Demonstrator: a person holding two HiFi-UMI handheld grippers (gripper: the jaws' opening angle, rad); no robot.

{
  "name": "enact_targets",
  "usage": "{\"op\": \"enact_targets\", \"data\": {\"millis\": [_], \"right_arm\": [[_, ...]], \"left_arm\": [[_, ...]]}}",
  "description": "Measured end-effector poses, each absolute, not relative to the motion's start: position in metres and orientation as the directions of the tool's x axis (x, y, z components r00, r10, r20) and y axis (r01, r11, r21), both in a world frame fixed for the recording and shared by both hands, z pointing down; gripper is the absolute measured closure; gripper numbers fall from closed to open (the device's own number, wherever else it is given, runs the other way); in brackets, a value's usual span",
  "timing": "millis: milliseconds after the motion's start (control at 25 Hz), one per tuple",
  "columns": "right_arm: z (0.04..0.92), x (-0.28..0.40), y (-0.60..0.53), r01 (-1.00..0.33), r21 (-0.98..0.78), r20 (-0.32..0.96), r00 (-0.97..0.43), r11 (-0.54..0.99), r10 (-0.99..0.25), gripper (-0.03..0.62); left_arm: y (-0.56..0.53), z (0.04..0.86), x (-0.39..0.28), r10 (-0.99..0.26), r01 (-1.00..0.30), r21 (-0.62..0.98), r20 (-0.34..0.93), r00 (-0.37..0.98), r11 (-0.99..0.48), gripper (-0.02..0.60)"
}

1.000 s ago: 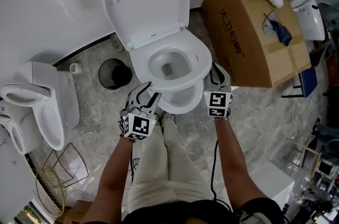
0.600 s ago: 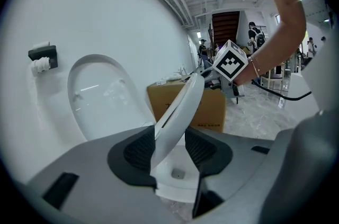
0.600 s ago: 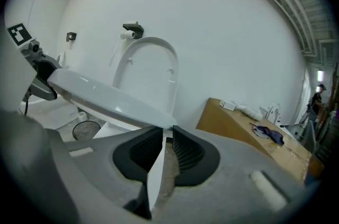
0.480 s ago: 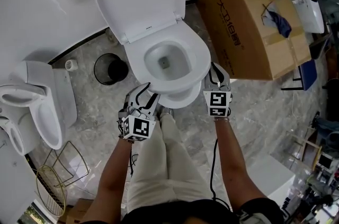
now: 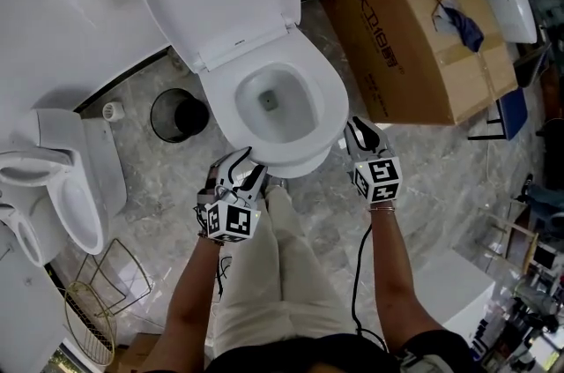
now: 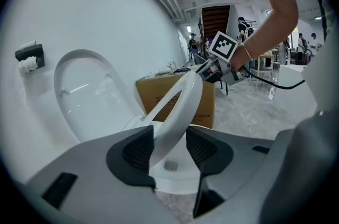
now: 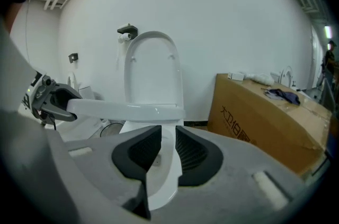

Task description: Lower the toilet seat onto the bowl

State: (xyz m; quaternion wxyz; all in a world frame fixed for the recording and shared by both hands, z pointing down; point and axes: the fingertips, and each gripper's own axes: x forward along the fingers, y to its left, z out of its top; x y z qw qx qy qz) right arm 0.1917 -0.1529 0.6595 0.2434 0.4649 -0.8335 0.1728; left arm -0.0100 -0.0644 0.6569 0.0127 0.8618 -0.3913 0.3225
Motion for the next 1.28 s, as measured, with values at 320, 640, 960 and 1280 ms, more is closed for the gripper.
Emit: {"op": "enact_targets", "data": {"millis": [320, 640, 960, 1280], "right_arm": [[0.660, 0.200, -0.110, -0.750, -0.533, 0.466, -0.647, 0.392, -0.603, 0.384], [0.668, 0.177, -0.098, -0.466, -0.864, 0.274, -0.753, 0.190, -0.598, 0.344], [0.692, 0.169, -0.102, -0.436, -0.894, 0.284, -0.730, 0.104, -0.621, 0.347], [0.709, 0.178, -0.096, -0.461, -0.887, 0.341, -0.701, 0.033, -0.626, 0.395]], "left_arm": [[-0.048, 0.682, -0.001, -0.623, -0.647, -0.226, 0.611, 0.488, -0.728, 0.385], [-0.034, 0.703, 0.008, -0.578, -0.624, -0.196, 0.648, 0.496, -0.756, 0.373], [-0.023, 0.721, 0.013, -0.544, -0.599, -0.189, 0.679, 0.493, -0.778, 0.362], [-0.012, 0.719, 0.007, -0.527, -0.737, 0.037, 0.676, 0.516, -0.675, 0.288]]}}
